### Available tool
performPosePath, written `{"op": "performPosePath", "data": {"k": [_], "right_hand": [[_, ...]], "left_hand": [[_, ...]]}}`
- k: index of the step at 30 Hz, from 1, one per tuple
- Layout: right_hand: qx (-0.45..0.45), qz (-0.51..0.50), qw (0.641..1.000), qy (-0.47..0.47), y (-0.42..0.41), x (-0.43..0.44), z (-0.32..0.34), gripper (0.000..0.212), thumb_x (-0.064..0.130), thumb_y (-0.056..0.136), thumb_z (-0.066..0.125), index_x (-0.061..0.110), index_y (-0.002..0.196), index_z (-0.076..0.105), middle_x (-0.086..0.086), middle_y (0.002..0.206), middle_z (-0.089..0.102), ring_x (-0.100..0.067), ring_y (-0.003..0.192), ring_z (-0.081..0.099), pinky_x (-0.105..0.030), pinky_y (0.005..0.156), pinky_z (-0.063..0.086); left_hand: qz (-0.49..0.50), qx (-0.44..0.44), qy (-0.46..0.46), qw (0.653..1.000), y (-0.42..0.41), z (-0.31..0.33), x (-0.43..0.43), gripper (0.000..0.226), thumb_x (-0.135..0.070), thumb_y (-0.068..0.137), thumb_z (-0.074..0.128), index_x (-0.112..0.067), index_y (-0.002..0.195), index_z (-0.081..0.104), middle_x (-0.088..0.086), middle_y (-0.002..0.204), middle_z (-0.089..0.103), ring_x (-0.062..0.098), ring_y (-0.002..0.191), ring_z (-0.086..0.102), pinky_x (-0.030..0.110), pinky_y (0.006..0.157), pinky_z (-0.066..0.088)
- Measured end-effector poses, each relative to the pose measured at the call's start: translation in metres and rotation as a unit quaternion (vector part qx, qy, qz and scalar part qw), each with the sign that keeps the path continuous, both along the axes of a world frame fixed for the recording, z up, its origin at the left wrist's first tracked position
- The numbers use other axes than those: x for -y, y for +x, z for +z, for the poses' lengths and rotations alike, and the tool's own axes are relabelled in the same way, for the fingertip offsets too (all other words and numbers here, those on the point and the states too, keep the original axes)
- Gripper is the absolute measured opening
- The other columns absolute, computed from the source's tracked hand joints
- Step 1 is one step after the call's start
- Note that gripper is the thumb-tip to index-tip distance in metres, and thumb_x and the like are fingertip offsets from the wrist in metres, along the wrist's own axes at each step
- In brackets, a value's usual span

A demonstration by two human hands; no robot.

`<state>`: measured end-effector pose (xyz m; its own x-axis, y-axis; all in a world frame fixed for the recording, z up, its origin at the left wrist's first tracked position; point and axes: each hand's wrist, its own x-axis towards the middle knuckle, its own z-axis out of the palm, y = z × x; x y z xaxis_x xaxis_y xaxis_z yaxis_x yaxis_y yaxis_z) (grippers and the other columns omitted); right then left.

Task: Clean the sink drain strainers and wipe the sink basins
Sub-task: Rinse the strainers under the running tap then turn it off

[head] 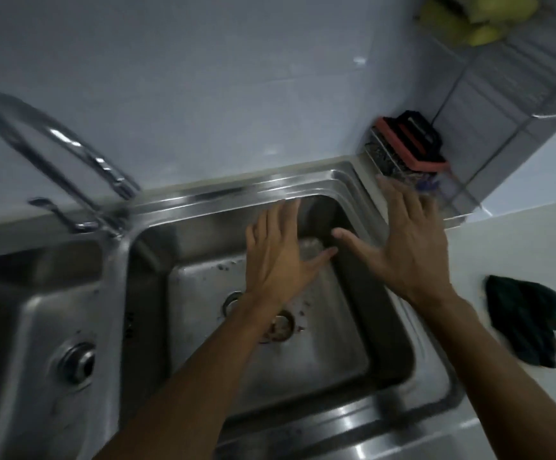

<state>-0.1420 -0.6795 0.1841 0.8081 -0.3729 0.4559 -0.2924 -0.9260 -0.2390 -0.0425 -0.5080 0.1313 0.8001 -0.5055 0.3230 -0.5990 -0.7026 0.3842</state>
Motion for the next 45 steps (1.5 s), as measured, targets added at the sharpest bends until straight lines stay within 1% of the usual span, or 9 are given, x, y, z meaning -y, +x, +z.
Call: {"op": "performPosePath", "data": {"k": [4, 7, 11, 14, 20, 34, 40, 42, 45], "right_hand": [[0.011, 0.102, 0.993, 0.062, 0.050, -0.115, -0.007, 0.086, 0.073, 0.090, 0.051, 0.009, 0.147, 0.046, -0.009, 0.146, 0.054, -0.031, 0.128, 0.053, -0.043, 0.107, 0.043], [0.011, 0.153, 0.942, 0.297, 0.085, -0.211, -0.014, 0.074, 0.064, 0.090, 0.058, 0.019, 0.147, 0.047, 0.000, 0.141, 0.059, -0.021, 0.127, 0.056, -0.043, 0.107, 0.047], [-0.009, 0.150, 0.668, 0.729, 0.129, -0.318, -0.014, 0.048, 0.044, 0.097, 0.061, 0.018, 0.138, 0.057, 0.002, 0.134, 0.065, -0.012, 0.127, 0.059, -0.046, 0.115, 0.042], [0.049, 0.111, 0.476, 0.871, 0.163, -0.357, -0.014, 0.045, 0.030, 0.106, 0.049, 0.013, 0.148, 0.047, -0.004, 0.151, 0.052, -0.020, 0.141, 0.047, -0.039, 0.120, 0.035], [0.110, 0.062, 0.380, 0.917, 0.202, -0.386, -0.019, 0.051, 0.024, 0.106, 0.042, 0.008, 0.154, 0.036, -0.008, 0.161, 0.038, -0.022, 0.147, 0.038, -0.031, 0.114, 0.035], [0.127, 0.075, 0.423, 0.894, 0.195, -0.388, -0.029, 0.032, 0.020, 0.106, 0.046, 0.013, 0.134, 0.059, 0.001, 0.132, 0.064, -0.014, 0.131, 0.054, -0.035, 0.120, 0.035], [-0.086, 0.129, 0.699, 0.698, 0.110, -0.351, -0.049, 0.018, 0.028, 0.102, 0.057, 0.036, 0.109, 0.071, 0.013, 0.109, 0.074, -0.005, 0.104, 0.069, -0.032, 0.093, 0.056], [-0.208, 0.146, 0.804, 0.537, 0.079, -0.322, -0.063, 0.010, 0.033, 0.096, 0.065, 0.031, 0.093, 0.074, 0.012, 0.092, 0.075, -0.003, 0.088, 0.070, -0.032, 0.084, 0.057], [-0.352, 0.050, 0.903, 0.241, 0.060, -0.271, -0.094, 0.032, 0.047, 0.089, 0.069, 0.024, 0.111, 0.067, 0.003, 0.106, 0.073, -0.015, 0.098, 0.069, -0.037, 0.085, 0.058]], "left_hand": [[0.079, 0.020, 0.006, 0.997, 0.026, 0.011, -0.123, 0.099, -0.078, 0.084, 0.055, -0.014, 0.156, 0.032, 0.012, 0.160, 0.041, 0.029, 0.147, 0.039, 0.047, 0.116, 0.036], [0.133, 0.060, 0.029, 0.989, 0.041, 0.011, -0.222, 0.098, -0.073, 0.088, 0.056, -0.006, 0.157, 0.036, 0.016, 0.163, 0.037, 0.032, 0.150, 0.036, 0.047, 0.119, 0.032], [0.175, 0.077, 0.090, 0.978, 0.076, 0.021, -0.314, 0.099, -0.072, 0.095, 0.046, -0.006, 0.163, 0.019, 0.016, 0.173, 0.012, 0.032, 0.160, 0.017, 0.052, 0.125, 0.018], [0.146, 0.072, 0.135, 0.977, 0.109, 0.028, -0.336, 0.095, -0.067, 0.099, 0.040, -0.007, 0.165, 0.008, 0.011, 0.176, -0.006, 0.026, 0.163, -0.002, 0.048, 0.128, 0.007], [0.070, 0.057, 0.193, 0.977, 0.136, 0.016, -0.332, 0.082, -0.052, 0.110, 0.032, -0.005, 0.165, -0.006, 0.013, 0.174, -0.015, 0.024, 0.162, -0.013, 0.051, 0.131, 0.007], [0.084, 0.029, 0.148, 0.985, 0.175, 0.022, -0.326, 0.075, -0.036, 0.108, 0.044, 0.003, 0.163, 0.010, 0.019, 0.174, 0.003, 0.029, 0.163, 0.004, 0.047, 0.129, 0.017], [0.055, 0.047, 0.055, 0.996, 0.117, 0.005, -0.321, 0.072, -0.047, 0.105, 0.044, -0.006, 0.161, 0.027, 0.014, 0.172, 0.020, 0.030, 0.159, 0.021, 0.045, 0.125, 0.017], [-0.002, 0.029, 0.054, 0.998, 0.089, -0.009, -0.309, 0.066, -0.051, 0.102, 0.045, -0.011, 0.155, 0.040, 0.012, 0.162, 0.040, 0.028, 0.148, 0.040, 0.040, 0.119, 0.020], [-0.075, 0.013, 0.108, 0.991, 0.072, -0.030, -0.285, 0.057, -0.053, 0.101, 0.046, -0.016, 0.143, 0.055, 0.007, 0.146, 0.057, 0.025, 0.132, 0.055, 0.044, 0.116, 0.028]]}}
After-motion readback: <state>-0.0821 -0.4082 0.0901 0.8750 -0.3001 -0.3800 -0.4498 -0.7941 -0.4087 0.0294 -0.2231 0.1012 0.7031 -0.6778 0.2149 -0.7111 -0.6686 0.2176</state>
